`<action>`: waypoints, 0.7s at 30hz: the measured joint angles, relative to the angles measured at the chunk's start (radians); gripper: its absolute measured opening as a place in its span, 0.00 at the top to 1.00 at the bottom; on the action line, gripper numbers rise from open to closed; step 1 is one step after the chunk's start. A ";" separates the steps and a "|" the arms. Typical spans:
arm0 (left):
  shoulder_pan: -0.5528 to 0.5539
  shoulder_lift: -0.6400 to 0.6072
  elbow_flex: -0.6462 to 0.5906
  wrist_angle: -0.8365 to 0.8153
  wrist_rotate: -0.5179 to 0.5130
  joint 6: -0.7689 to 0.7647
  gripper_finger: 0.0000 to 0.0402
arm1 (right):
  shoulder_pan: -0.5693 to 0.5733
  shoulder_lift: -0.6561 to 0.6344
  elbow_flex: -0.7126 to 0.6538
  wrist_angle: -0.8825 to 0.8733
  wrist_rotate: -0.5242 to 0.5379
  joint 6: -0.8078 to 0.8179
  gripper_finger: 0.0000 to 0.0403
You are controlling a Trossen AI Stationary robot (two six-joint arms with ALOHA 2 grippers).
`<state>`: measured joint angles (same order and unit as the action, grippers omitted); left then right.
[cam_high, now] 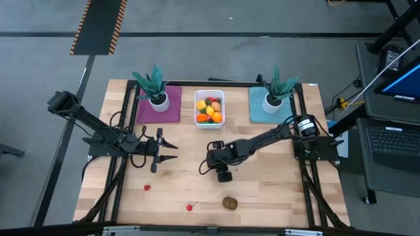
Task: Pick and placing Produce into tupperware
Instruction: Put the yellow zucchini into the white bin
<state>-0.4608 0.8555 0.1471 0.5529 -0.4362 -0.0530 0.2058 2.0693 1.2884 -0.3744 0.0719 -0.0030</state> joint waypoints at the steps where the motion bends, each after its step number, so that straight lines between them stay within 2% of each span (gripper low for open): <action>1: 0.000 0.000 0.000 0.000 0.000 0.000 0.59 | 0.000 0.000 0.000 0.000 0.000 0.000 0.67; 13: 0.000 0.000 0.000 0.000 0.000 0.000 0.59 | -0.003 0.000 -0.002 0.012 -0.032 0.023 0.95; 18: 0.000 0.000 0.000 0.000 0.000 0.000 0.59 | -0.017 -0.005 -0.002 0.017 -0.046 0.049 0.97; 21: 0.000 0.000 0.000 0.000 0.000 0.000 0.59 | -0.030 -0.019 -0.003 0.028 -0.093 0.072 0.97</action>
<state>-0.4610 0.8555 0.1474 0.5529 -0.4362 -0.0528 0.1754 2.0503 1.2855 -0.3466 -0.0206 0.0693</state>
